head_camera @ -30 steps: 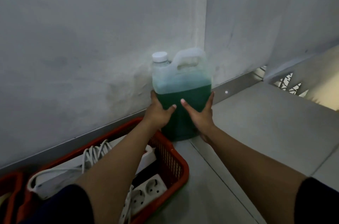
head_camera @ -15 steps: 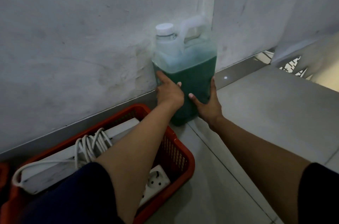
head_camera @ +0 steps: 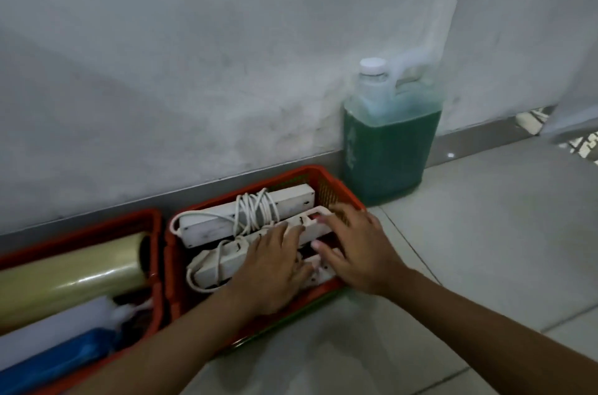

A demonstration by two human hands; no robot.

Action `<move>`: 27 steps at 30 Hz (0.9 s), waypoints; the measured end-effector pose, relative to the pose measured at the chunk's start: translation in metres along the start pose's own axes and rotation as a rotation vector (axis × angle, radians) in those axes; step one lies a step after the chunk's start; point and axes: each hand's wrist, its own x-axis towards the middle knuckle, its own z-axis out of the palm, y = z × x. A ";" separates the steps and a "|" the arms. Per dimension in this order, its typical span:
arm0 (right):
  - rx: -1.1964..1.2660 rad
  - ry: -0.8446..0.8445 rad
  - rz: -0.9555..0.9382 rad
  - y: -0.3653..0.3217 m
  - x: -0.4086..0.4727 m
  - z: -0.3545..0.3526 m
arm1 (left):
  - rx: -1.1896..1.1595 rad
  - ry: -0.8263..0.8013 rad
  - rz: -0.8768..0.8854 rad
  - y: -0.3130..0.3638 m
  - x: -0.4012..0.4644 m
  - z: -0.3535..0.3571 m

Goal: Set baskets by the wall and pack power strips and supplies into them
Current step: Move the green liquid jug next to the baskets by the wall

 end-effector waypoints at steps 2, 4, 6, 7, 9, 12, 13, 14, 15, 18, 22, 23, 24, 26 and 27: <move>-0.095 -0.204 -0.118 -0.015 -0.020 -0.001 | 0.040 -0.065 -0.021 -0.003 -0.038 0.010; -0.219 -0.365 -0.168 -0.017 -0.036 0.001 | 0.124 -0.159 -0.028 -0.009 -0.067 0.025; -0.361 -0.459 -0.183 -0.016 -0.042 0.005 | 0.303 -0.112 0.025 -0.021 -0.077 0.036; -0.404 -0.477 -0.182 -0.015 -0.042 0.005 | 0.356 -0.056 0.008 -0.026 -0.080 0.036; -0.448 -0.500 -0.181 -0.015 -0.039 0.005 | 0.375 -0.075 0.063 -0.032 -0.074 0.036; -0.465 -0.539 -0.148 -0.014 -0.035 0.007 | 0.371 -0.183 0.142 -0.036 -0.064 0.033; -0.468 -0.537 -0.127 -0.012 -0.034 0.007 | 0.388 -0.160 0.161 -0.037 -0.060 0.032; -0.465 -0.525 -0.112 -0.009 -0.032 0.007 | 0.398 -0.137 0.163 -0.041 -0.053 0.033; -0.455 -0.508 -0.102 -0.005 -0.029 0.006 | 0.412 -0.098 0.171 -0.044 -0.045 0.036; -0.425 -0.482 -0.067 0.010 -0.016 0.003 | 0.361 -0.023 0.158 -0.044 -0.025 0.034; -0.443 -0.497 -0.075 0.016 -0.011 0.004 | 0.390 0.080 0.247 -0.045 -0.018 0.035; -0.452 -0.496 -0.070 0.016 -0.010 0.005 | 0.377 0.060 0.254 -0.045 -0.018 0.035; -0.466 -0.510 -0.053 0.015 -0.009 0.006 | 0.368 0.030 0.251 -0.046 -0.019 0.035; -0.480 -0.577 0.015 0.011 -0.005 0.006 | 0.361 0.002 0.230 -0.043 -0.022 0.034; -0.453 -0.593 0.064 0.005 -0.003 0.006 | 0.347 0.014 0.227 -0.044 -0.025 0.031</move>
